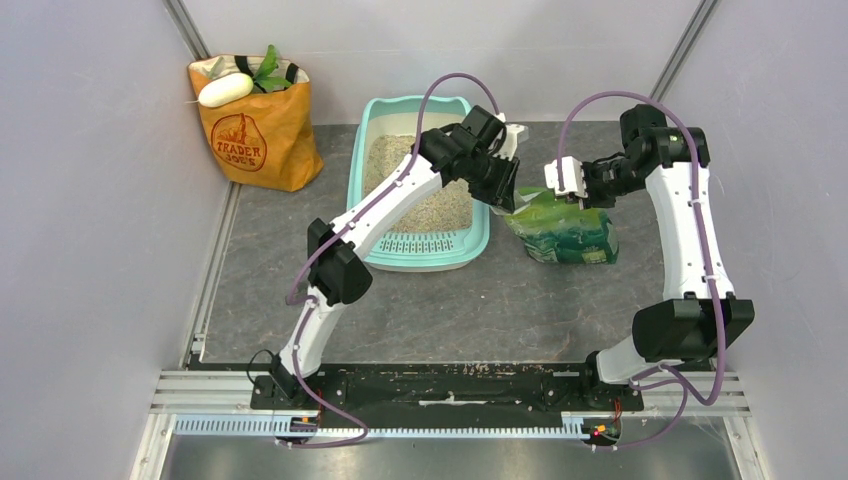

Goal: Fill the litter box with clean litter

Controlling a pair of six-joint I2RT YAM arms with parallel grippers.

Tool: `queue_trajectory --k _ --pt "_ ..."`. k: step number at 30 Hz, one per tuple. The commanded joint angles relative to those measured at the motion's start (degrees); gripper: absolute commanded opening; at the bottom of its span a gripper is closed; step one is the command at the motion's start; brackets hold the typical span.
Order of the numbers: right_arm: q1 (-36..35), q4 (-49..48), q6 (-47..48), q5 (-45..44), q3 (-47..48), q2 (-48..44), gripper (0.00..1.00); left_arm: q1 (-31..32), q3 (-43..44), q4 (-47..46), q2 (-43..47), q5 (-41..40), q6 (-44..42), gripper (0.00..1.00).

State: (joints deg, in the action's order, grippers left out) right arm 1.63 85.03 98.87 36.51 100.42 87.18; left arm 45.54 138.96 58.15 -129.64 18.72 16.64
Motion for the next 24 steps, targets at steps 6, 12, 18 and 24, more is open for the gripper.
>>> queue_trajectory --k 6,12,18,24 --pt "-1.35 1.1 2.31 2.95 2.97 1.44 0.0 2.71 3.2 3.76 -4.86 -14.76 3.34 0.02" --pt "-1.36 1.11 2.03 3.29 4.16 2.56 0.0 2.62 4.74 4.91 -8.27 -13.07 3.95 0.02" --pt "-3.03 0.73 2.3 3.39 3.71 2.85 0.0 2.49 4.35 5.7 -11.2 -8.88 4.86 0.02" --pt "-3.65 -4.0 0.9 3.57 0.38 3.37 0.0 2.45 3.25 5.83 -13.01 -6.77 5.68 0.02"
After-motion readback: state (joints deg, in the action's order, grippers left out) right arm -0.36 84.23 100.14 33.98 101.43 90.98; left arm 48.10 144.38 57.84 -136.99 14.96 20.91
